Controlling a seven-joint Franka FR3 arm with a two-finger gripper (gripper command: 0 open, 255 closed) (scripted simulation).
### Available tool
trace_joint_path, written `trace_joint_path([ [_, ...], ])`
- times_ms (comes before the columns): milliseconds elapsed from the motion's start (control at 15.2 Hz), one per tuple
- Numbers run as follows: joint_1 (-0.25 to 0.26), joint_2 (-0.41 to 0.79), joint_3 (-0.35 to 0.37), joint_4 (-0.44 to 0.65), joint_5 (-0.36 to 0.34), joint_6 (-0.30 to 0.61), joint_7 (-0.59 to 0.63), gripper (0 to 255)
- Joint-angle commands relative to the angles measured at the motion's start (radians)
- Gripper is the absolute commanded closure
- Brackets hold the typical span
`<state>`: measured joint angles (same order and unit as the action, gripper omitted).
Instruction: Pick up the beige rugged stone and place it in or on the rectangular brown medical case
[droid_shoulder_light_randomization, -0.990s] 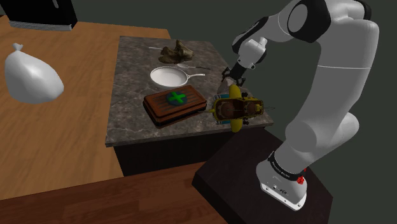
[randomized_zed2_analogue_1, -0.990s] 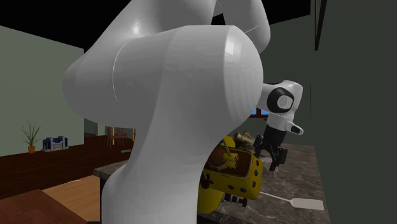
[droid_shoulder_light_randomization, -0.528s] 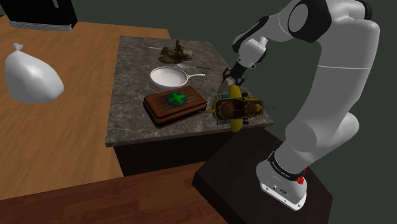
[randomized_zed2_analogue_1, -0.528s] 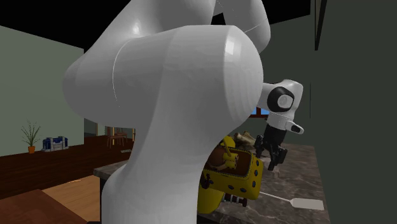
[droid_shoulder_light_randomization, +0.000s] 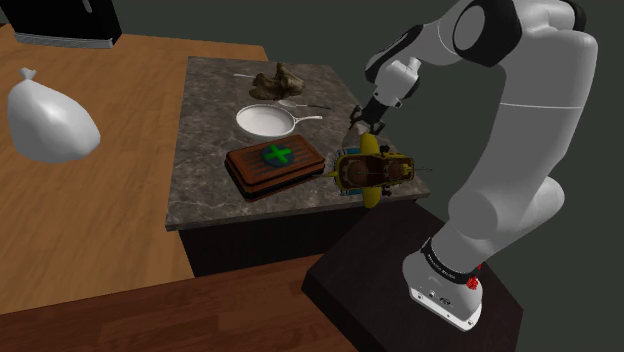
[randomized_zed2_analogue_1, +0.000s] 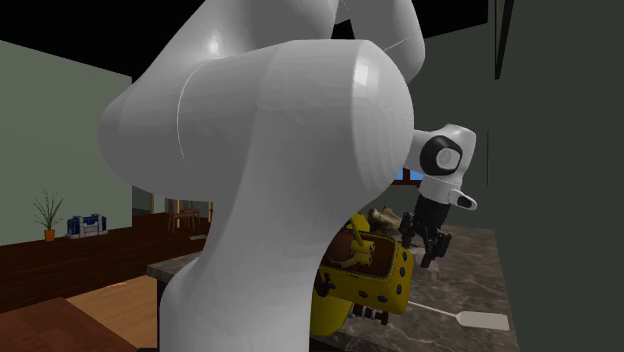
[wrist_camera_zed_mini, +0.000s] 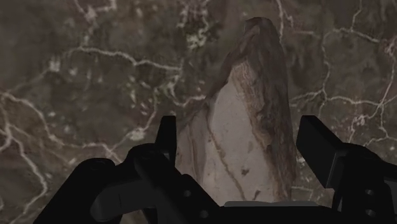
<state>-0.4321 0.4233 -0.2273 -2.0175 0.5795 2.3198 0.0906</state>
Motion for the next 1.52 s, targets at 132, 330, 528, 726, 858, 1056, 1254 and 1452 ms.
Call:
trace_joint_path([
  [132, 0.006, -0.031, -0.010, 0.001, -0.023, -0.031, 0.024, 255],
  [330, 0.011, -0.059, -0.018, 0.003, -0.042, -0.057, 0.043, 255],
  [528, 0.015, -0.087, -0.025, 0.008, -0.060, -0.085, 0.062, 255],
  [726, 0.018, -0.112, -0.031, 0.014, -0.078, -0.113, 0.081, 255],
  [858, 0.020, -0.129, -0.035, 0.020, -0.089, -0.132, 0.094, 255],
  [1056, 0.023, -0.153, -0.040, 0.029, -0.106, -0.161, 0.112, 255],
  [1254, 0.025, -0.175, -0.045, 0.041, -0.121, -0.191, 0.130, 255],
  [1452, 0.026, -0.196, -0.049, 0.055, -0.136, -0.222, 0.147, 255],
])
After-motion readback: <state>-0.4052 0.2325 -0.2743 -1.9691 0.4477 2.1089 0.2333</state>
